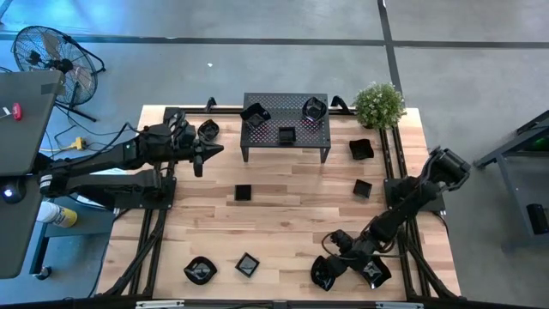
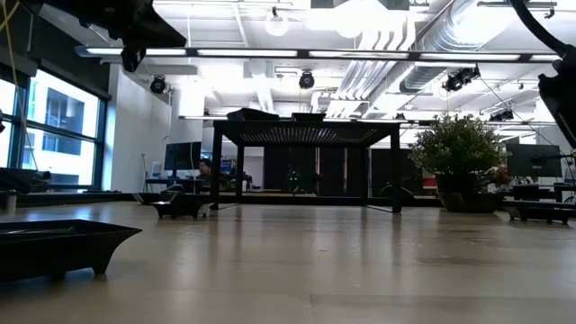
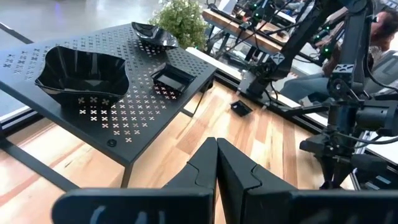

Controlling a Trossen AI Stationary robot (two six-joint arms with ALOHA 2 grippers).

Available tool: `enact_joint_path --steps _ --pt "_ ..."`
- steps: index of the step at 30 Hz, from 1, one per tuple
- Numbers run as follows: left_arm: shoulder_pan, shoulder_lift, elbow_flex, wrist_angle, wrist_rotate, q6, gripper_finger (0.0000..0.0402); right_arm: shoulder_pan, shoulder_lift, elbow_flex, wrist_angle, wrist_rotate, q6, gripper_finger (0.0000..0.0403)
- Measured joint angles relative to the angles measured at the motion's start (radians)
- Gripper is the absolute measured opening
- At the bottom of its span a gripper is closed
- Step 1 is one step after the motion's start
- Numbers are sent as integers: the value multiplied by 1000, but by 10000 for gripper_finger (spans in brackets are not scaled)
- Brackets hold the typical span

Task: Pick & Place Mini shaped plates
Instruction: Stack the black leaf shaped plate on top of the black leaf shaped plate on the shelf

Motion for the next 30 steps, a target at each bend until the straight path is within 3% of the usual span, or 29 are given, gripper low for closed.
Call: enact_joint_path --steps 9,15,20,26,30 --pt "0 0 0 -2 -3 0 1 -12 10 0 4 -10 -9 7" --pt "0 1 0 -3 -13 4 1 -12 -1 -1 7 -9 6 4" --pt "0 1 0 -2 -29 8 1 -45 -89 -1 -1 16 3 3" --pt "0 1 0 -2 -37 15 1 -213 -308 7 -105 34 -75 4" --pt "0 1 0 -2 -53 29 1 -428 -458 111 -365 -26 -279 3"
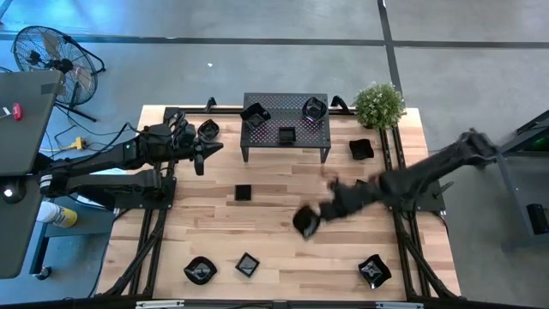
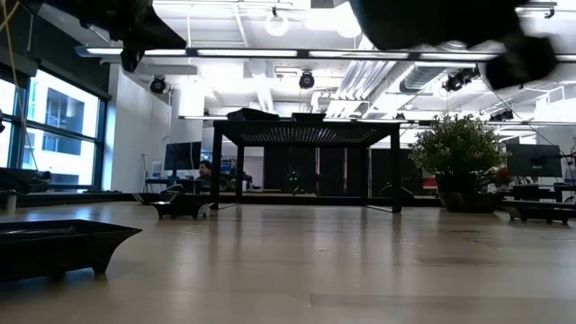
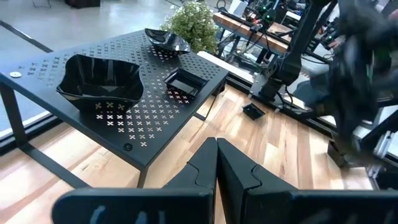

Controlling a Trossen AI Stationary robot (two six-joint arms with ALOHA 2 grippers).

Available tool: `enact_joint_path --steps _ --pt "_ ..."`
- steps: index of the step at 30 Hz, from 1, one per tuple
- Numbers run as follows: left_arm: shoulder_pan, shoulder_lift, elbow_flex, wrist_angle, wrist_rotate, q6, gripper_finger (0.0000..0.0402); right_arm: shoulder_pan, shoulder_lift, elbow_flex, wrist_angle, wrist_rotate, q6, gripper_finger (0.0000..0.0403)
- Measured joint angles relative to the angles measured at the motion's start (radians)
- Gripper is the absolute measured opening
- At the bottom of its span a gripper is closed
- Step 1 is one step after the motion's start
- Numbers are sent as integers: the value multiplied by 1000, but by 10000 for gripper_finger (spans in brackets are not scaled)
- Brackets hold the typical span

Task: Pick & Place Mini shaped plates
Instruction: Stack the black leaf shaped plate on top of the black leaf shaped plate on the shelf

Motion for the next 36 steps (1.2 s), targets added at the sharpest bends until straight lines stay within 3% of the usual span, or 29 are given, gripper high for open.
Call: enact_joint_path --steps 5,8,12,16,21,26,36 --pt "0 2 1 1 -14 5 1 -374 -72 225 -381 -128 -275 3" --pt "0 2 1 1 -22 5 1 -640 -58 339 -505 -241 -473 3" --pt "0 2 1 1 -34 23 1 -964 33 444 -588 -402 -717 3" --pt "0 2 1 1 -47 28 1 -1167 196 551 -660 -505 -925 3" --pt "0 2 1 1 -48 27 1 -1286 409 718 -699 -563 -1072 3" --pt "0 2 1 1 -48 23 1 -1321 549 858 -813 -575 -1141 3" --pt "0 2 1 1 -47 2 1 -1320 578 886 -867 -549 -1156 13"
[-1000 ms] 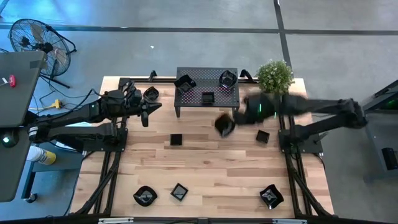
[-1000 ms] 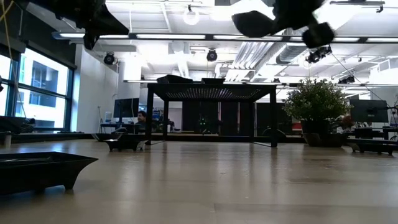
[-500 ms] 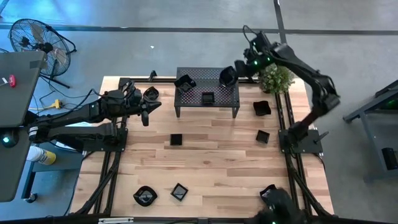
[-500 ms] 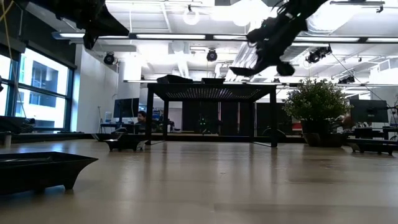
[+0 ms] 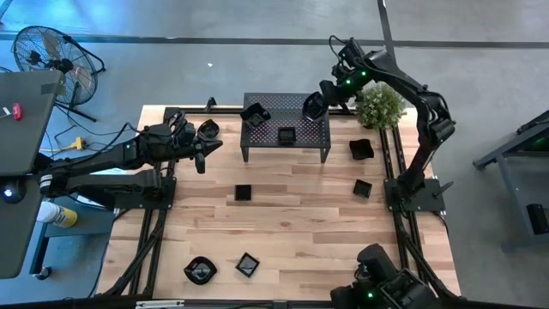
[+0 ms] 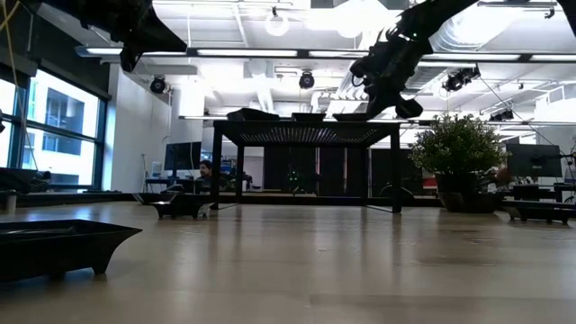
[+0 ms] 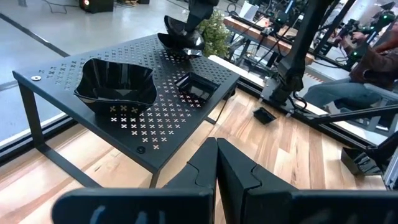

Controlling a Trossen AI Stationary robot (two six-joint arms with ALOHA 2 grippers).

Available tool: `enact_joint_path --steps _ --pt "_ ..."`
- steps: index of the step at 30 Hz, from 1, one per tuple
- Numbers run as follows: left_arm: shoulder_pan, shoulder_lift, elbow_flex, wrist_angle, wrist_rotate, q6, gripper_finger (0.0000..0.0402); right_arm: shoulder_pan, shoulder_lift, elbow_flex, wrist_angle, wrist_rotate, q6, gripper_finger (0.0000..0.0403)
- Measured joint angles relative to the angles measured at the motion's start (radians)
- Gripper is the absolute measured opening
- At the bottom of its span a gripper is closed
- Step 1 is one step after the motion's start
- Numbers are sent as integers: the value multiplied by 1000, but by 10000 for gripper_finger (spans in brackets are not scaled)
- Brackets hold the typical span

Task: Pick & Place Mini shaped plates
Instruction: Stack the black leaf shaped plate on top of the black leaf shaped plate on the shelf, then stack the black square plate on top of the black square plate on the shelf

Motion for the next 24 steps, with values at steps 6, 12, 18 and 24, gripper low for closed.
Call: enact_joint_path --steps 6,12,18,24 --pt "0 0 0 -1 2 0 1 3 0 0 -1 57 1 57" --pt "0 0 0 -67 32 -43 1 3 -28 52 -37 74 -68 95" --pt "0 -1 -17 -170 73 -98 1 111 -230 1 -50 190 -173 37" --pt "-1 0 -168 -34 127 -167 1 399 -516 -320 164 318 12 17"
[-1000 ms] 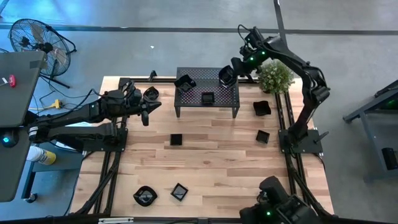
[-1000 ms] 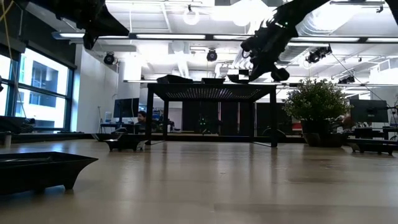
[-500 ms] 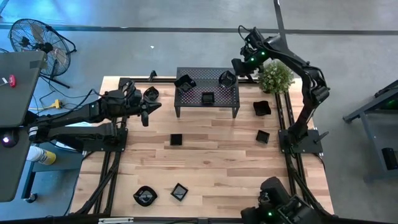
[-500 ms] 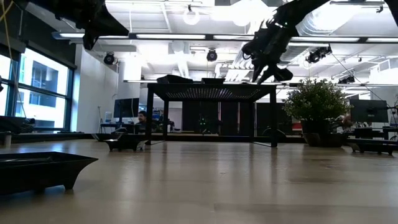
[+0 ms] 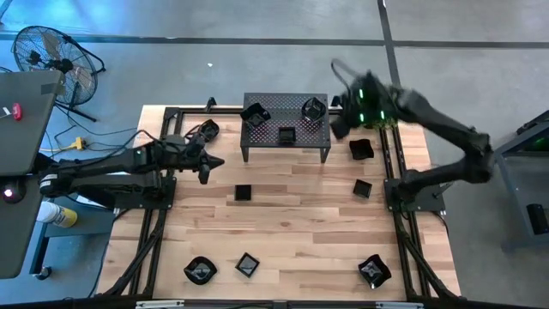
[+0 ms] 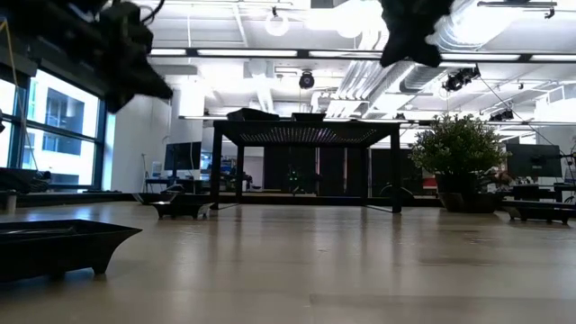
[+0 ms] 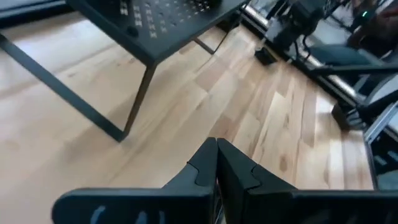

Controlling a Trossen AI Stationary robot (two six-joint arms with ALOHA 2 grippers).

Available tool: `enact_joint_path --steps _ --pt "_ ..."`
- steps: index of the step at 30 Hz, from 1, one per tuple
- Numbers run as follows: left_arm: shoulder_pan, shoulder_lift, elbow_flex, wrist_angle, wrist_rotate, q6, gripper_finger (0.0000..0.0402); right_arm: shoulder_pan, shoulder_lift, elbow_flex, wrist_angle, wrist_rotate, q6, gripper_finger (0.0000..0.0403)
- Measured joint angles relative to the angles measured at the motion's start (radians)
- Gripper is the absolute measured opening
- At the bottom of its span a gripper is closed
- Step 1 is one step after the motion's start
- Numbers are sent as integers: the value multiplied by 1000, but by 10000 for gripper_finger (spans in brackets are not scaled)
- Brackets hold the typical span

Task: Pick & Place Mini shaped plates
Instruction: Stack the black square plate on top of the black square plate on the shelf

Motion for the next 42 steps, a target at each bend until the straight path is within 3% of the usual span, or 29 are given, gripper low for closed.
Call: enact_joint_path --steps 5,8,13,18,24,30,39,42 --pt "0 0 -104 135 -1 -35 1 266 -181 -198 6 123 140 4" --pt "0 0 -117 134 -8 -19 1 405 -245 -277 -36 165 217 4" --pt "0 4 -117 106 0 -16 1 588 -261 -383 -9 232 361 11" --pt "-1 86 -117 32 57 -95 1 724 -223 -505 199 319 457 5" --pt "-27 276 -118 70 80 -203 39 774 -208 -621 478 380 561 4" --pt "-82 477 -118 204 121 -385 101 784 -208 -635 548 449 569 6" --pt "-120 692 -117 442 129 -560 107 783 -208 -635 569 472 532 4" --pt "-117 734 -117 447 128 -600 102 783 -208 -635 570 472 529 3"
